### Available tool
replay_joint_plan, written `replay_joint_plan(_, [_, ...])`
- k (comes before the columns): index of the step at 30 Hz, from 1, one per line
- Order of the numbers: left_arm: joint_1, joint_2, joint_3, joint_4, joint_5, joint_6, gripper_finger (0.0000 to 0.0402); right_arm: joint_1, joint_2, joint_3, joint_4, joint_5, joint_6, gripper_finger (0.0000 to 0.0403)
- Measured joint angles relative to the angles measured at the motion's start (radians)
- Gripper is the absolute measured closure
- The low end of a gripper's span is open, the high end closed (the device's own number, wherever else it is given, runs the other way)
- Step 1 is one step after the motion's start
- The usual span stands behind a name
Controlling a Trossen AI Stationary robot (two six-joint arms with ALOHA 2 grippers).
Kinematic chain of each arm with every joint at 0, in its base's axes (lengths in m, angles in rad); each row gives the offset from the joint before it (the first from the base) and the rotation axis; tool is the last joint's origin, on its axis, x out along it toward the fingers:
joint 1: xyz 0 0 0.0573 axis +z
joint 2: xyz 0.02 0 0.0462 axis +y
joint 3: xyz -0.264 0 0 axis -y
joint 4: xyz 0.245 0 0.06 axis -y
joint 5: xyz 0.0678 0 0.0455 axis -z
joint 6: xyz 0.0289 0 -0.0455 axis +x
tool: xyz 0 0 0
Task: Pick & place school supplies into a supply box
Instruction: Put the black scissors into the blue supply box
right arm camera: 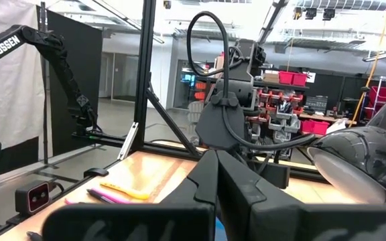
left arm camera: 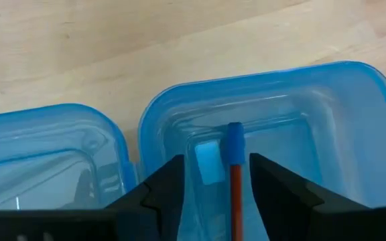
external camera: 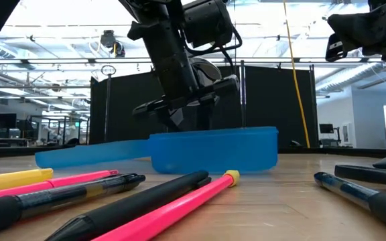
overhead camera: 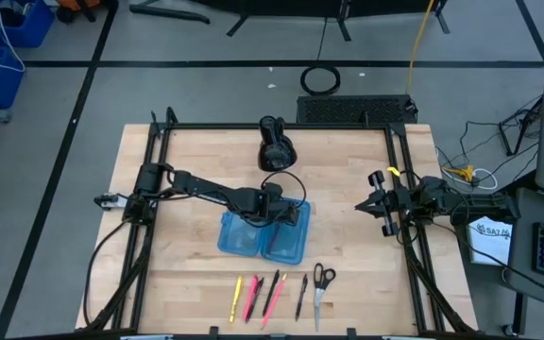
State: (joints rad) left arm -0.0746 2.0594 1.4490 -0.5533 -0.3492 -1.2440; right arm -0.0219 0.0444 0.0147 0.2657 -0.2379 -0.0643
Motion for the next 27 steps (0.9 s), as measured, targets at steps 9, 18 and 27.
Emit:
replay_joint_plan(9, [-0.018, 0.000, 0.030, 0.109, 0.022, 0.238, 0.0248, 0.000, 0.000, 0.000, 0.007, 0.000, -0.003, 0.0403])
replay_joint_plan(18, [-0.053, 0.003, 0.077, 0.118, 0.104, 0.573, 0.0391, 0.000, 0.000, 0.000, 0.023, 0.000, -0.007, 0.0403])
replay_joint_plan(27, [-0.065, 0.009, 0.076, 0.072, 0.043, 1.006, 0.0399, 0.000, 0.000, 0.000, 0.024, 0.001, -0.008, 0.0403])
